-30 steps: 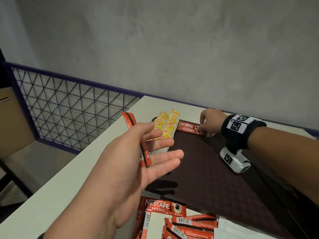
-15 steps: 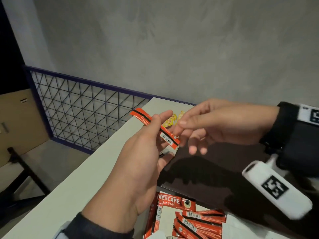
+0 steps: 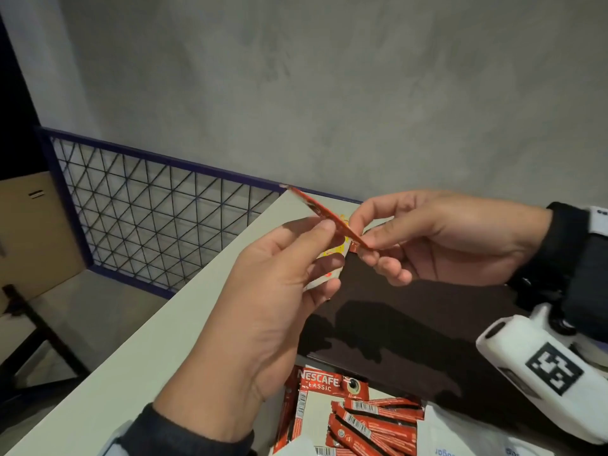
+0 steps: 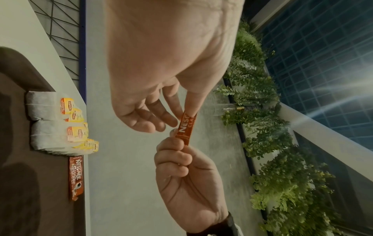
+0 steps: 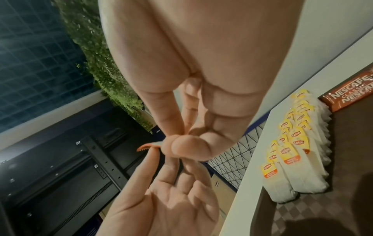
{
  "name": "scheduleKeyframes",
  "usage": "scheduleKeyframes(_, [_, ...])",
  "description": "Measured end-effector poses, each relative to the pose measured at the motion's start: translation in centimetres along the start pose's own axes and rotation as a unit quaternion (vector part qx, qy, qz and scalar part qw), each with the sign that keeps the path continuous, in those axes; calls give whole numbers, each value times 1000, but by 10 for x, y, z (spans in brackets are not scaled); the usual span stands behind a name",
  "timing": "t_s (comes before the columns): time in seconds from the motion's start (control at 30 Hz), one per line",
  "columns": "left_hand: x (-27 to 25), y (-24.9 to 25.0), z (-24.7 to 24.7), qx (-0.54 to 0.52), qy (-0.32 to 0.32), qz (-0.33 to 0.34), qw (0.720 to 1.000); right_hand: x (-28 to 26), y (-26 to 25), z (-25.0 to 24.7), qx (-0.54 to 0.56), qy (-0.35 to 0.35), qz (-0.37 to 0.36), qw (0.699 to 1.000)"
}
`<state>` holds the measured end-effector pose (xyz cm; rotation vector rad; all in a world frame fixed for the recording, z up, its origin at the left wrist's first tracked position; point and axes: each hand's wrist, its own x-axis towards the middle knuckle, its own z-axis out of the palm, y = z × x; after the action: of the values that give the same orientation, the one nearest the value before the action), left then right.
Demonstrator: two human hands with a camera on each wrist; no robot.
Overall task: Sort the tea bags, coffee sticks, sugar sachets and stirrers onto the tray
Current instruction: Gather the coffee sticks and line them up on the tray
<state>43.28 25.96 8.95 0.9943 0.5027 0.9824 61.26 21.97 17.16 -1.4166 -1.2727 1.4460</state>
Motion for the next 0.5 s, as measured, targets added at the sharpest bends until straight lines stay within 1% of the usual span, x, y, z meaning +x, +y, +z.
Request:
scheduleKeyframes(0.17, [0,2,1,-5,19,4,1000,-4,-2,1,-30,-16,-5,999])
scheduleKeyframes(0.23, [0,2,1,-9,34,-3,999,-5,-2,1,-94,-5,-35,995])
scheduleKeyframes(0.3, [0,1,1,2,38,-17,999,-4,0,2,-171,41,-99,979])
scheduleKeyframes(0.37, [-1,0,1,15,38,-32,999,-2,1,1,-216,88,-143,962])
scheduleKeyframes(0.43, [-2,0,2,20,40,-39,998,2,-2,-5,-239,118,-156,951])
scheduleKeyframes(0.5, [-2,1,4,14,48,-45,998,4,-5,-16,-228,142,-135,954])
